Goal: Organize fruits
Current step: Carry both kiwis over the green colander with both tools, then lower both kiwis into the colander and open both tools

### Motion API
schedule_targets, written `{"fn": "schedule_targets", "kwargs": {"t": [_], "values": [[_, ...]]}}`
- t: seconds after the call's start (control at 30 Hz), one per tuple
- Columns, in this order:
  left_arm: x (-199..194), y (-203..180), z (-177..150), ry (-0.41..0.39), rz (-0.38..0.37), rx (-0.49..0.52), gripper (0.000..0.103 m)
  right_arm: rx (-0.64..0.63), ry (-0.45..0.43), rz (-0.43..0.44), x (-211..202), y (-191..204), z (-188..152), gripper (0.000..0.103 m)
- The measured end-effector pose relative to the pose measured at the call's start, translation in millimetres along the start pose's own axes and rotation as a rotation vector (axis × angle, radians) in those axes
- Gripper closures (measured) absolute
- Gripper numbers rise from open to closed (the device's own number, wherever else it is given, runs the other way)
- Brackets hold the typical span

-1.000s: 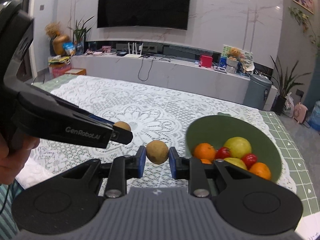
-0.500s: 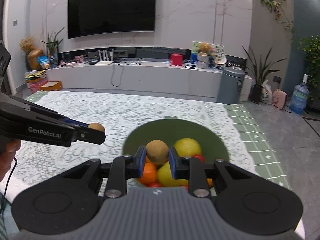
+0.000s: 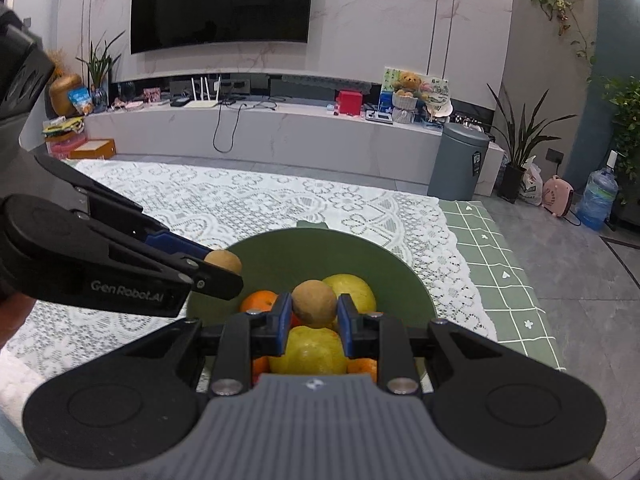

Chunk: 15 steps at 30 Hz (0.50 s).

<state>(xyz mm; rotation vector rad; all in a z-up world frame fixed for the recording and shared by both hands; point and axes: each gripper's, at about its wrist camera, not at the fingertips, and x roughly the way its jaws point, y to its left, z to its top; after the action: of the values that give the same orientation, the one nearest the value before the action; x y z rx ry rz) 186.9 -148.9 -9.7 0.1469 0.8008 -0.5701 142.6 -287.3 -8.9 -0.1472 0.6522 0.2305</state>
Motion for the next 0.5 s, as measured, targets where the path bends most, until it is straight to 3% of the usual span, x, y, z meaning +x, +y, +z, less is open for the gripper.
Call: {"fn": "schedule_targets", "kwargs": {"t": [0.5], "values": [[43, 4, 13, 0.081, 0.030, 0.039, 0.076, -0.050, 0.062, -0.016, 42, -3, 4, 0.082]]}}
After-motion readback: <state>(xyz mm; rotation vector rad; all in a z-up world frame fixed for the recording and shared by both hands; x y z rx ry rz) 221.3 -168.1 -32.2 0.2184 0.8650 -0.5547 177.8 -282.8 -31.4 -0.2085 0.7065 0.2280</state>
